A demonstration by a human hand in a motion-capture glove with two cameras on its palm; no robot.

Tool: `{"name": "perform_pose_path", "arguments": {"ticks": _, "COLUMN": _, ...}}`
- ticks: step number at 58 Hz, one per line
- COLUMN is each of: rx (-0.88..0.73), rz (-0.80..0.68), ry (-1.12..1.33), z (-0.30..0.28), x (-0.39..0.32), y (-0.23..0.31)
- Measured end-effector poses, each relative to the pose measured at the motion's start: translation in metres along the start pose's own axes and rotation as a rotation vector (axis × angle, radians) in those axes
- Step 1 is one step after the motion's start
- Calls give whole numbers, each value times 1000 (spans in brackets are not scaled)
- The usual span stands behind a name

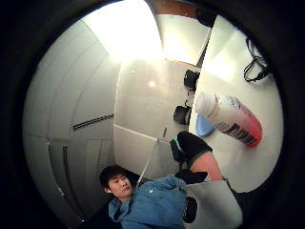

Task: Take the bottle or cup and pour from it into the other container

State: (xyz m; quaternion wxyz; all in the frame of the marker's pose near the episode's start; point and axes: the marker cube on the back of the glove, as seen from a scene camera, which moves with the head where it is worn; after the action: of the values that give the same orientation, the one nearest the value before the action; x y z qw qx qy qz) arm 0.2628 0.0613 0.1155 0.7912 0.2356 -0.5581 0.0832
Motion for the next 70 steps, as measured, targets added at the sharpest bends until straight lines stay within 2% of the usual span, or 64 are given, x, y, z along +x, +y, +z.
{"name": "perform_pose_path", "arguments": {"ticks": 25, "rx": -98, "rz": 33, "ry": -118, "z": 75, "x": 25, "y": -9}}
{"name": "perform_pose_path", "arguments": {"ticks": 33, "rx": -68, "rz": 7, "ry": -141, "z": 94, "x": 28, "y": -13}}
{"name": "perform_pose_path", "arguments": {"ticks": 42, "rx": 65, "rz": -28, "ry": -123, "z": 104, "x": 29, "y": -23}}
{"name": "perform_pose_path", "arguments": {"ticks": 53, "rx": 109, "rz": -30, "ry": -109, "z": 117, "x": 25, "y": -29}}
{"name": "perform_pose_path", "arguments": {"ticks": 70, "rx": -30, "rz": -44, "ry": 56, "z": 148, "x": -9, "y": -48}}
